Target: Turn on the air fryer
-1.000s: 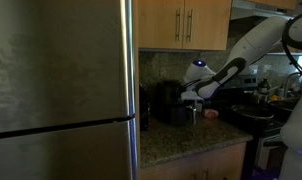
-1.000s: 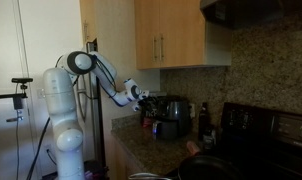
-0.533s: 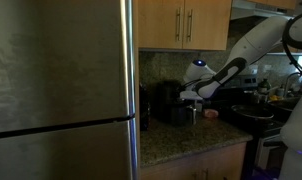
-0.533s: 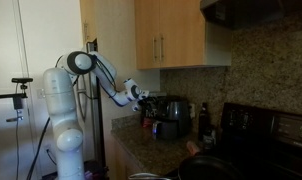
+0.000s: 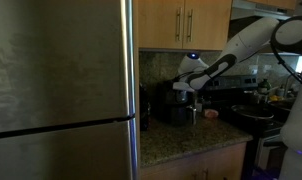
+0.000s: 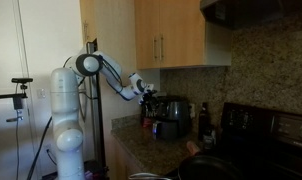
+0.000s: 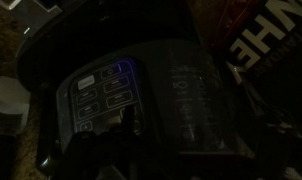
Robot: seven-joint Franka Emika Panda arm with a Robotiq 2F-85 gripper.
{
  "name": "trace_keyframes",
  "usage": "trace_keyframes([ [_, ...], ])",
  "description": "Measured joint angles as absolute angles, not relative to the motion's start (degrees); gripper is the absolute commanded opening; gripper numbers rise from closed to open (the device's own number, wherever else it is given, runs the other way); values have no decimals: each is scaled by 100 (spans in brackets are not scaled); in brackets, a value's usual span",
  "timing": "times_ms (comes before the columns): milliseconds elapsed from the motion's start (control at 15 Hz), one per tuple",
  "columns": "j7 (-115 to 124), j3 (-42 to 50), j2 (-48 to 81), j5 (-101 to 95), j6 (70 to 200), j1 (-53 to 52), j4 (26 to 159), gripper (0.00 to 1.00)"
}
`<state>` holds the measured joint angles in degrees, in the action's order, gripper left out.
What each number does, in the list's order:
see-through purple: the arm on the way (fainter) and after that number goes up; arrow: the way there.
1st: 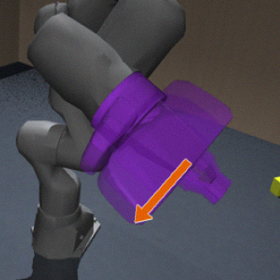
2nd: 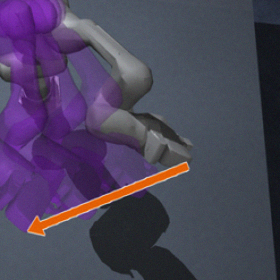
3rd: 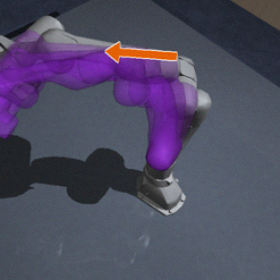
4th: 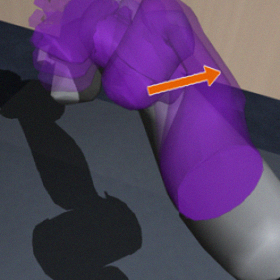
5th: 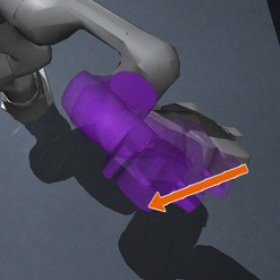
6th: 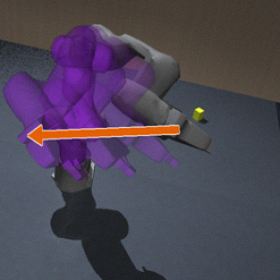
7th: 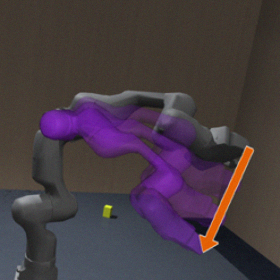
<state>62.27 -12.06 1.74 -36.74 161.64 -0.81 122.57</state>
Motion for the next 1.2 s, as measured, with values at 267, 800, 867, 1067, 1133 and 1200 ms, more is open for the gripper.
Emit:
trace_keyframes([
  [267,5961,-1256,201,-3189,15545,-122,12299,100],
  [800,5789,-1168,232,-2832,15140,-258,12339,100],
  [867,5774,-1109,244,-2835,15165,-321,12344,100],
  [1067,5677,-1034,381,-2971,15580,-372,12426,100],
  [1133,5677,-1014,449,-3102,15772,-368,12459,100],
  [1200,5678,-990,517,-3243,15932,-366,12481,100],
])
